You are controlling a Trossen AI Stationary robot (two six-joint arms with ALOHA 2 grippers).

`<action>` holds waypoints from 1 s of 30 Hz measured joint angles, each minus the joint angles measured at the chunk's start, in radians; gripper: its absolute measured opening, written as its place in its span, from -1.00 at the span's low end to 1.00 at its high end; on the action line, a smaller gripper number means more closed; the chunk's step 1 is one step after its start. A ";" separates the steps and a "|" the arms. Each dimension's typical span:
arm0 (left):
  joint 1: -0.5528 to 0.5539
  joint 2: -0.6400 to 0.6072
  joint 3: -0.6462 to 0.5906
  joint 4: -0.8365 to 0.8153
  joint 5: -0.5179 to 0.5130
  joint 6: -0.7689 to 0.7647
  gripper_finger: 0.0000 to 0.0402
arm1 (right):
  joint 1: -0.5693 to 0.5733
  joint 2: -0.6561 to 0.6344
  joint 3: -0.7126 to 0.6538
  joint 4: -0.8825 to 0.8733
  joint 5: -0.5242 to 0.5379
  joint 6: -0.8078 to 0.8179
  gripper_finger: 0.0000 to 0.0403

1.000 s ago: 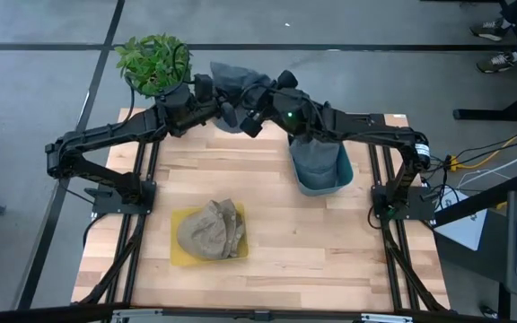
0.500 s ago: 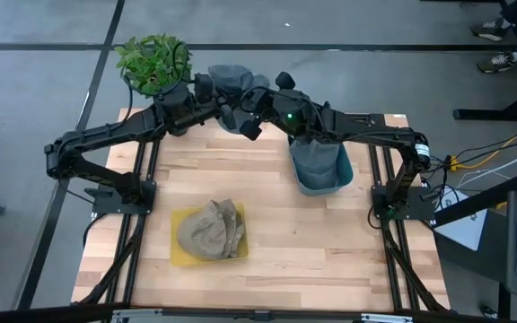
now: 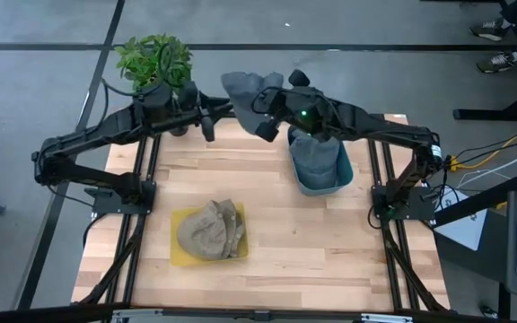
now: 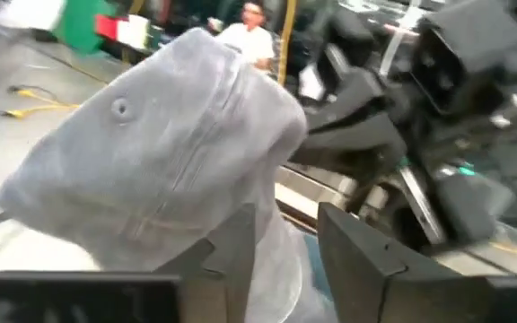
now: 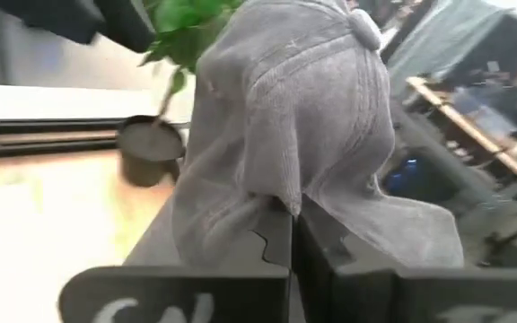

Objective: Pick & Place hat
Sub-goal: Put the gray cap into the blue bin

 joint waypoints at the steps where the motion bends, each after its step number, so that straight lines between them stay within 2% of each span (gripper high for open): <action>1: 0.000 -0.009 0.000 -0.011 0.020 0.001 -0.39 | 0.000 -0.010 0.000 -0.019 -0.020 0.012 -0.99; 6: 0.000 -0.045 0.000 -0.073 0.068 0.048 -0.26 | 0.000 -0.085 0.000 -0.182 -0.147 0.145 -0.99; 11: 0.000 -0.068 0.000 -0.123 0.069 0.055 -0.23 | 0.009 -0.158 0.000 -0.359 -0.196 0.284 -0.99; 18: 0.000 -0.077 0.000 -0.165 0.065 0.079 -0.25 | 0.053 -0.230 0.000 -0.575 -0.196 0.441 -0.99; 30: 0.000 -0.077 0.000 -0.182 0.065 0.079 -0.26 | 0.173 -0.309 0.000 -0.825 -0.095 0.571 -0.98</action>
